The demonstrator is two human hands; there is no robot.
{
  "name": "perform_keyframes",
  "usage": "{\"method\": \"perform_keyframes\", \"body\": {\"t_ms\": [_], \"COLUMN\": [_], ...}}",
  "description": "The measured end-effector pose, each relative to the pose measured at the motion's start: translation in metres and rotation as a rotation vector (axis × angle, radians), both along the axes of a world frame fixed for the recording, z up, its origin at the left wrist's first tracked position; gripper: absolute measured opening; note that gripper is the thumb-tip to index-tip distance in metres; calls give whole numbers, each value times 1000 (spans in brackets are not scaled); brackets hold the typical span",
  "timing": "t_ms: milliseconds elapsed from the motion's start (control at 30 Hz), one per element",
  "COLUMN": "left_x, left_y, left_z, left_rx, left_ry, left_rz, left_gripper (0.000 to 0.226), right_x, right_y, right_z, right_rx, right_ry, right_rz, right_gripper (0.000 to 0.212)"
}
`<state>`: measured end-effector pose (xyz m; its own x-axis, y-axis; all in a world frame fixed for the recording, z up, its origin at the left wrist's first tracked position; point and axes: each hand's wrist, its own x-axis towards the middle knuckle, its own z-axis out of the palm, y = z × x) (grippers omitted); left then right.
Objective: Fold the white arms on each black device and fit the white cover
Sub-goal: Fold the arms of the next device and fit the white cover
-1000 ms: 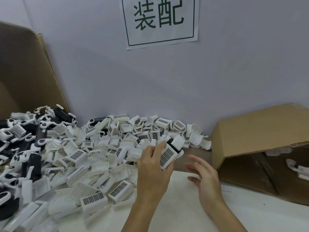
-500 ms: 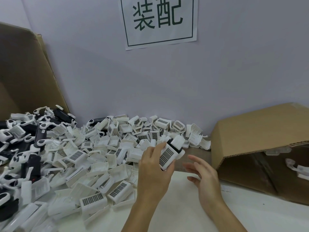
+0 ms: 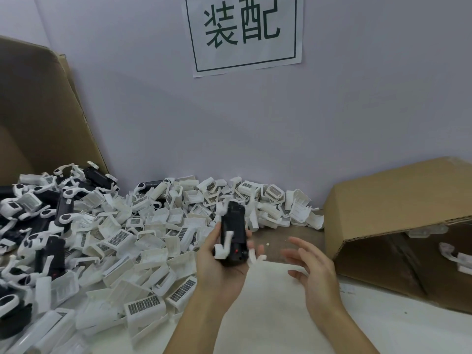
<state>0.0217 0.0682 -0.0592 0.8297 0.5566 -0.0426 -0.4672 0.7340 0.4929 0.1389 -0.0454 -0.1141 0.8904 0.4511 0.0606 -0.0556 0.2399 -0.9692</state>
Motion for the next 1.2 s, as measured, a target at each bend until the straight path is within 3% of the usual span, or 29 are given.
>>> {"method": "perform_keyframes", "body": {"t_ms": [167,300,533,667,767,933,1100,1200], "left_x": [-13,-11,1,12,16,17,16,15], "left_y": [-4,-4,-4,-8,-9,-15,-15,-16], "left_z": [-2,-7,-5,2,1,-5,-6,-5], "left_rx": [-194,-195,69,264,556,883,919,924], "left_ry": [-280,-259,2,340,546,596,651,723], "left_rz": [-208,-254,-126,169,398,600,665,648], "left_gripper": [52,53,46,25,6,29,35,38], "right_x": [0,-1,-1,-1,-1,-1,-5,-16], "right_y": [0,-1,-1,0,0,0,-1,-2], "right_z": [0,1,1,0,-1,-1,2,4], "right_rx": [3,1,0,10,12,16,-1,-66], "right_ry": [-10,-21,-10,6,10,4,-56,-299], "right_rz": [0,4,2,-4,-7,-7,15,-1], "right_gripper": [32,32,31,31,31,31,31,24]}}
